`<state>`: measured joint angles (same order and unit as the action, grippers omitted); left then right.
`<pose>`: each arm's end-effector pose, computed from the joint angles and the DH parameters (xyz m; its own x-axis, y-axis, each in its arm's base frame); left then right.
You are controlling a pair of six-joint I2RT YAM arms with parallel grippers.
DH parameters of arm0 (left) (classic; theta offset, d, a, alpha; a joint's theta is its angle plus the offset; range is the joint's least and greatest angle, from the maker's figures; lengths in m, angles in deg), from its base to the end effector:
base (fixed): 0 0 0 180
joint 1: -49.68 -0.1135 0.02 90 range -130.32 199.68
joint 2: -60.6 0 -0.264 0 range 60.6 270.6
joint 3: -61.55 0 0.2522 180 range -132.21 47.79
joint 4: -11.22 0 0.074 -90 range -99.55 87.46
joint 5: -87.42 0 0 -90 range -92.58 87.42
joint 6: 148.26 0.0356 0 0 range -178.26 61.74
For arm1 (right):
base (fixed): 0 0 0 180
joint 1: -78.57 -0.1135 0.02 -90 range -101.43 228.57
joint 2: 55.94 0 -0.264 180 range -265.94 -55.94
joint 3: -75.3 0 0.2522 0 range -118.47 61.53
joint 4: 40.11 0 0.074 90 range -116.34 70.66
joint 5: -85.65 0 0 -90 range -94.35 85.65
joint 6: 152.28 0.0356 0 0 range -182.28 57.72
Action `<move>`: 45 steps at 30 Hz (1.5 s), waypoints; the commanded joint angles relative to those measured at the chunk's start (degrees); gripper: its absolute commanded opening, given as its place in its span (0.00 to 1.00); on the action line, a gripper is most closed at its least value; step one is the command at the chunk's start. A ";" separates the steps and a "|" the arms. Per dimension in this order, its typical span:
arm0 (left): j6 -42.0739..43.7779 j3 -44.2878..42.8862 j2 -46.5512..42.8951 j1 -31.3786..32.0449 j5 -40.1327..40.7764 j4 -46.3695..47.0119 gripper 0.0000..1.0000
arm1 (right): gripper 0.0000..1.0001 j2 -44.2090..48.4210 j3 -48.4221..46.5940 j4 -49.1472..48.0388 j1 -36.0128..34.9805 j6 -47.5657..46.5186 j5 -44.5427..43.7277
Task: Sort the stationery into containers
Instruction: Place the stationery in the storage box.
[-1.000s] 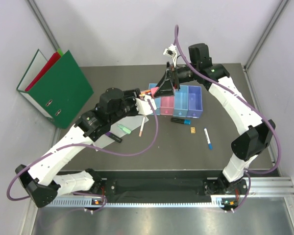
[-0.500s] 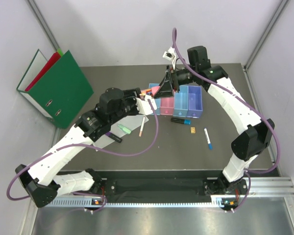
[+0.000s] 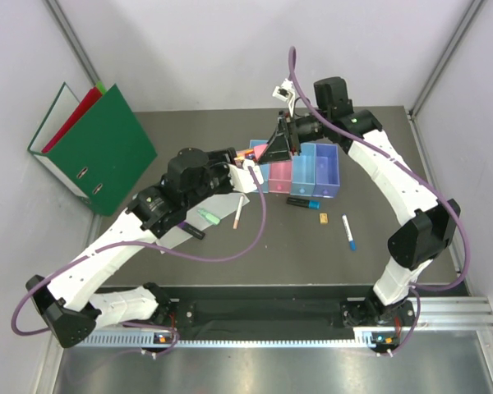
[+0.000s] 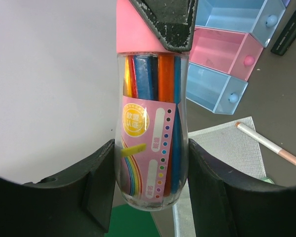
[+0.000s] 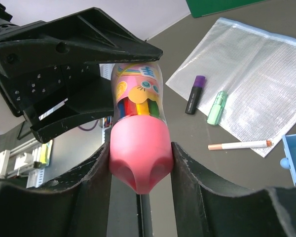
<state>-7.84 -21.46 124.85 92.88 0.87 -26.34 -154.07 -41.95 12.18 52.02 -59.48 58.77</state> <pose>0.1821 -0.1681 0.3971 0.3450 0.7314 -0.5882 0.5900 0.3184 0.7420 0.3177 0.1943 0.4082 -0.5313 -0.2408 -0.8122 -0.8450 0.0826 0.5283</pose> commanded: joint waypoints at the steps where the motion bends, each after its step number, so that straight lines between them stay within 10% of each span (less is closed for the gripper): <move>1: -0.49 0.70 -1.06 0.57 0.25 4.02 0.00 | 0.04 2.06 -0.84 -2.58 -1.23 0.27 0.52; 8: -0.40 1.31 -0.35 0.57 0.69 3.84 0.07 | 0.00 2.33 -1.28 -2.84 -1.41 1.14 -0.09; 18: -1.81 3.86 -2.54 0.66 2.01 3.93 0.99 | 0.00 2.50 -2.86 -0.11 -1.23 -2.19 -8.00; 45: -10.77 9.58 -13.01 -0.13 10.27 -3.63 0.99 | 0.00 -21.84 -29.85 20.02 -0.96 -47.10 -48.52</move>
<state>-16.32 -12.48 113.46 93.05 10.24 -30.69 -175.07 -68.59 31.89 51.32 -99.43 13.92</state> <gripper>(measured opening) 0.987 0.442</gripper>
